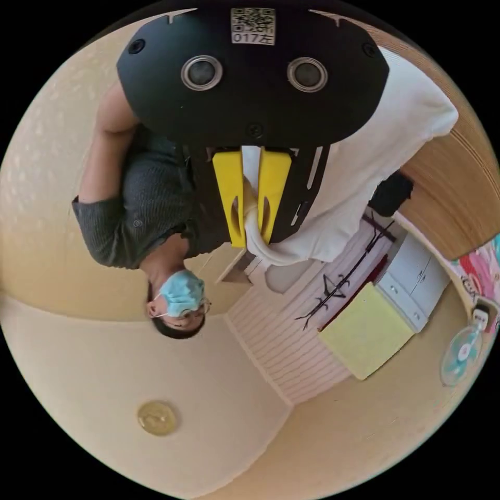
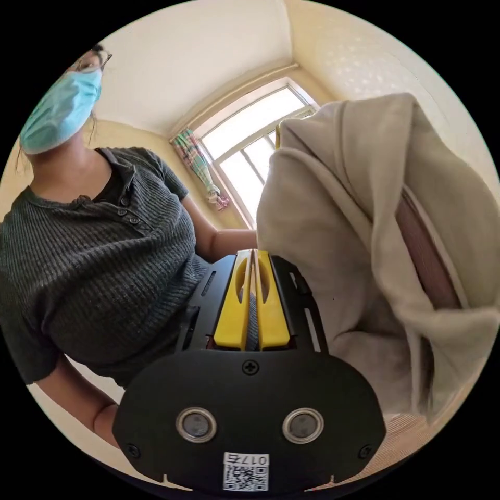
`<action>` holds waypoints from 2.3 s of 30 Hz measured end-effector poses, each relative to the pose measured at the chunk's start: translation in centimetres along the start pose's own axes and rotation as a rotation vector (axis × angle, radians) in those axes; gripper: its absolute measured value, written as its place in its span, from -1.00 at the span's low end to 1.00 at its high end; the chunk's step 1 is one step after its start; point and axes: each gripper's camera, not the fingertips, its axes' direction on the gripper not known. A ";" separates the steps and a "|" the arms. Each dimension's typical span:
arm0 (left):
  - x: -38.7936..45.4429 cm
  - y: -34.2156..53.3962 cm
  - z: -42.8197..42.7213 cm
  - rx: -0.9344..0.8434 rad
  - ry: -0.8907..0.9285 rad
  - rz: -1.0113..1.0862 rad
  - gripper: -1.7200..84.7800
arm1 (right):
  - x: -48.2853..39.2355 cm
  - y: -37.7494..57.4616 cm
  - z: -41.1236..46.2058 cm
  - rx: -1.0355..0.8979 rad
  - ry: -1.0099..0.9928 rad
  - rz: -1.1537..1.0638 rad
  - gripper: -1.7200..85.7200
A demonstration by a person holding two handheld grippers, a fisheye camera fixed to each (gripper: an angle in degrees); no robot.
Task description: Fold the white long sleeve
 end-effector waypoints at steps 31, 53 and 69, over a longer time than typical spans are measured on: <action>29.5 -2.7 -6.5 0.319 0.118 0.432 -0.87 | -9.8 -1.2 13.9 0.180 0.701 0.253 -0.87; 31.5 -3.2 0.9 -0.285 -0.619 0.110 -0.92 | -20.4 -5.5 7.2 0.369 0.902 0.042 -0.88; 0.8 -17.3 -19.5 0.013 -1.052 -0.689 -0.84 | 28.7 -16.0 1.5 -0.273 1.055 0.822 -0.86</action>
